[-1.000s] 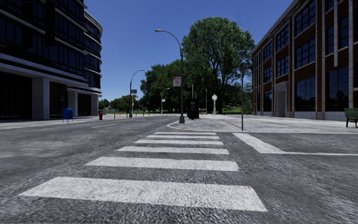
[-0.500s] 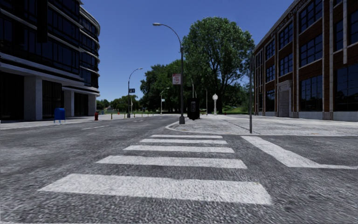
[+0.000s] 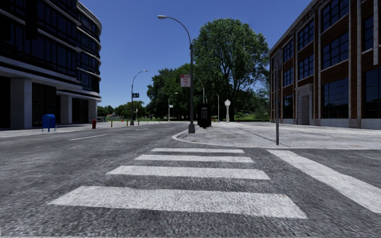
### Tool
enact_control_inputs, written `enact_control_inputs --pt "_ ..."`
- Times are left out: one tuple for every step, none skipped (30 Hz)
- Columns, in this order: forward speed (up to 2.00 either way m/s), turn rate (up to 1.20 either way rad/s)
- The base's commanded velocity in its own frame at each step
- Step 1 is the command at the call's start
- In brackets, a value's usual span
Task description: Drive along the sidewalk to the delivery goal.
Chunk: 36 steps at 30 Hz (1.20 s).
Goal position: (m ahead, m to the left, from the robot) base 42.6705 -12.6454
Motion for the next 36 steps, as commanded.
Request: enact_control_inputs --pt "2.00 -0.24" --pt "2.00 -0.25" --pt "2.00 -0.25" --pt "2.00 -0.26" --pt "2.00 -0.26" --pt "2.00 -0.27" --pt "2.00 -0.27" --pt "2.00 -0.27" --pt "2.00 -0.27" --pt "2.00 -0.27" --pt "2.00 -0.27" --pt "2.00 -0.27" --pt "2.00 -0.27" --pt "2.00 -0.27" --pt "2.00 -0.27" --pt "2.00 -0.27" --pt "2.00 -0.27" --pt "2.00 -0.27" --pt "2.00 -0.27" --pt "2.00 -0.27" --pt "2.00 -0.27" --pt "2.00 -0.27" --pt "2.00 -0.27" --pt "2.00 -0.27" --pt "2.00 -0.27" --pt "2.00 -0.27" --pt "2.00 -0.27" --pt "2.00 -0.27" --pt "2.00 -0.27" --pt "2.00 -0.25" --pt "2.00 -0.25" --pt "2.00 -0.24" --pt "2.00 -0.23" --pt "2.00 -0.23" --pt "2.00 -0.23" --pt "2.00 -0.23"
